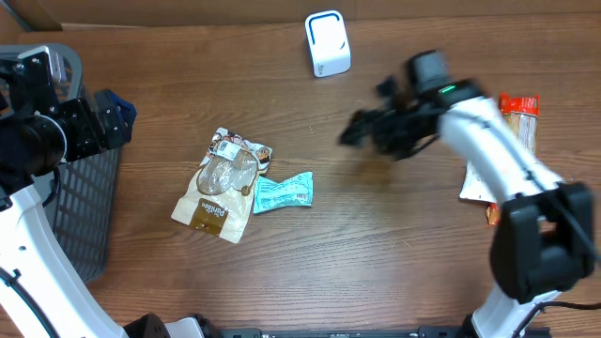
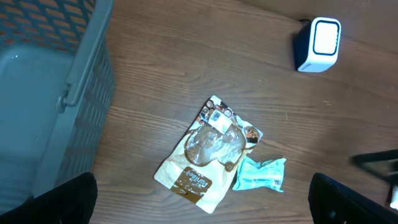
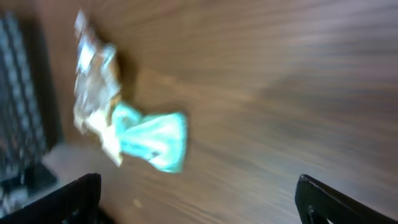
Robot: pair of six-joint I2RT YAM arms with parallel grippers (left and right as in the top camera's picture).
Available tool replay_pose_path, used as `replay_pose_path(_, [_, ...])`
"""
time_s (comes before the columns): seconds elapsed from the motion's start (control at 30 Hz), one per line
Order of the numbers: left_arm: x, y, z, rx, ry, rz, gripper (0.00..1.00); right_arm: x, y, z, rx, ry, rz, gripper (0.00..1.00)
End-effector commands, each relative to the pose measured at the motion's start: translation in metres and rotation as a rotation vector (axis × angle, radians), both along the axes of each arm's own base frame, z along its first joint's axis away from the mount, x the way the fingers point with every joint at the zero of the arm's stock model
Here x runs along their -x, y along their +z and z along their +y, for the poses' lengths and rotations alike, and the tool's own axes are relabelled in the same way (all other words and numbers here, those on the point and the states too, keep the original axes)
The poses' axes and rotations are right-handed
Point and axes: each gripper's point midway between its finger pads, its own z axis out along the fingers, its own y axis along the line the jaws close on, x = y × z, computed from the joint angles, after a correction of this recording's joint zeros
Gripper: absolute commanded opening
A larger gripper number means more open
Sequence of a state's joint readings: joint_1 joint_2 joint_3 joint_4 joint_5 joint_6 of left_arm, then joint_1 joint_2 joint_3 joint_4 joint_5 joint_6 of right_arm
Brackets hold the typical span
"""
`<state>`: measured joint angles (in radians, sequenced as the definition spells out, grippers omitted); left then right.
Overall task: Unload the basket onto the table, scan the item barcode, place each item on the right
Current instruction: 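Reach the right gripper to the mint-green wipes packet and grasp it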
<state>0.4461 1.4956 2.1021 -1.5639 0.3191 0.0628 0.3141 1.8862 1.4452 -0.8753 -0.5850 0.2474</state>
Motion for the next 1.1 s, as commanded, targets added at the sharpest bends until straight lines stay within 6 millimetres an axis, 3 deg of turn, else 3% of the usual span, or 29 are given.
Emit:
replay_pose_path(0.0, [-0.001,0.0,0.0,-0.004,-0.019,-0.004,1.0,0.029,-0.015,0.049,-0.017,-0.002,0.077,0.98])
replay_pose_path(0.07, [-0.001,0.0,-0.001,-0.004,-0.019,-0.004,1.0,0.033,-0.018,0.076,-0.009,0.005,0.026,0.96])
replay_pose_path(0.37, [-0.001,0.0,0.0,-0.004,-0.019,-0.004,0.99,0.037,-0.024,0.15,0.043,-0.064,-0.174,0.82])
replay_pose_path(0.53, [-0.001,0.0,-0.001,-0.004,-0.02,-0.004,1.0,0.054,-0.045,0.182,0.023,0.004,-0.184,0.81])
replay_pose_path(0.67, [-0.001,0.0,-0.001,-0.004,-0.019,-0.004,1.0,0.07,-0.069,0.185,0.043,0.046,-0.116,0.8])
replay_pose_path(0.83, [-0.001,0.0,-0.001,-0.004,-0.019,-0.004,1.0,0.075,-0.076,0.17,0.084,0.078,-0.075,0.81])
replay_pose_path(1.07, [-0.001,0.0,0.0,-0.004,-0.019,-0.004,0.99,0.072,-0.079,0.115,0.166,0.25,-0.02,0.82])
